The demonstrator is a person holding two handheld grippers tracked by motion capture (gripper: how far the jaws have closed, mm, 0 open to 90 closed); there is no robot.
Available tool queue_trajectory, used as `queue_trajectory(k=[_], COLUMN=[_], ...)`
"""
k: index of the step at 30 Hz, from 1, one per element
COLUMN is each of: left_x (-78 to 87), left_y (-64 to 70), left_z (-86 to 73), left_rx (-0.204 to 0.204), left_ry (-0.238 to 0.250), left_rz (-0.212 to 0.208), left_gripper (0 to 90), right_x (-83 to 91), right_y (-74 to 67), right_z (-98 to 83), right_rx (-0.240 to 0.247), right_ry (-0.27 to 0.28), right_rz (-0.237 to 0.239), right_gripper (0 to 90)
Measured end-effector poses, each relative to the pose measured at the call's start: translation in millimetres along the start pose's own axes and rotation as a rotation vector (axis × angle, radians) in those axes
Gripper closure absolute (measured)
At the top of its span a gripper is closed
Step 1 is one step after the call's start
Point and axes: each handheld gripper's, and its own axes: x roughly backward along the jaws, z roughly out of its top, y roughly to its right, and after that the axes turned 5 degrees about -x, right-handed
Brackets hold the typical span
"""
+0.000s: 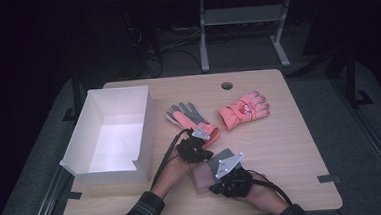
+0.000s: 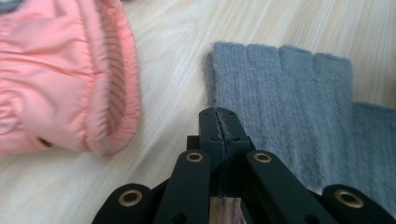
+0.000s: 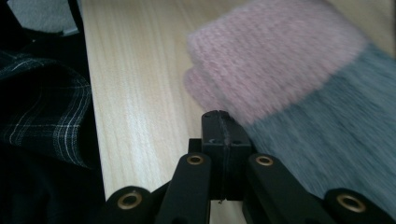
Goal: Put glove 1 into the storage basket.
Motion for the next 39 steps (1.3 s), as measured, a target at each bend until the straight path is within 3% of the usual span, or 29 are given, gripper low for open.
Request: queue_trajectory(k=[1,4,5,10,12,18,20,23,26,29,31,36,39], left_x=[2.8,9.4,11.9,18.6,20.4,21.7,18.2,13.7,8.7,1.4,-3.8,-8.6,-12.5], left_y=[-1.1,0.9,1.5,5.0,7.4,17.5,21.7,25.6,29.7,33.1,34.2,34.4,34.2], left_z=[-0.4,-3.8,-4.9,-8.1,-9.4,-8.1,-5.9,-4.7,-3.5,-2.9,-3.5,-5.5,-9.0], left_rx=[-0.003,0.019,0.009,0.003,-0.001,-0.086,-0.106,-0.113,-0.124,-0.129,-0.149,-0.152,-0.129], left_ry=[0.0,0.032,0.03,0.035,0.034,0.006,0.006,-0.007,-0.017,-0.017,-0.039,-0.051,-0.049], left_rz=[-0.004,-0.018,-0.013,-0.022,-0.045,-0.051,-0.052,-0.064,-0.073,-0.086,-0.078,-0.063,-0.065], left_gripper=[89.6,82.4,79.5,58.5,54.4,27.3,17.8,14.6,13.6,13.4,13.1,13.0,12.9], right_x=[4.0,16.4,21.9,45.8,49.9,68.5,78.0,84.4,88.5,90.3,88.9,87.3,87.4], right_y=[-1.3,-0.5,0.9,8.0,9.6,22.6,29.6,36.6,43.6,49.4,51.3,52.1,52.3], right_z=[-1.0,-7.9,-12.4,-28.1,-31.4,-54.9,-64.8,-73.3,-78.9,-80.7,-81.5,-81.3,-81.2], right_rx=[-0.034,-0.066,-0.075,-0.121,-0.135,-0.215,-0.268,-0.303,-0.339,-0.363,-0.366,-0.362,-0.37], right_ry=[0.007,0.024,0.03,0.07,0.074,0.095,0.109,0.128,0.148,0.176,0.165,0.16,0.159], right_rz=[-0.002,-0.011,-0.017,-0.06,-0.072,-0.15,-0.196,-0.241,-0.277,-0.288,-0.297,-0.305,-0.305], right_gripper=[85.5,76.0,73.9,60.5,57.6,34.1,25.1,15.6,13.3,11.7,11.4,11.5,12.0])
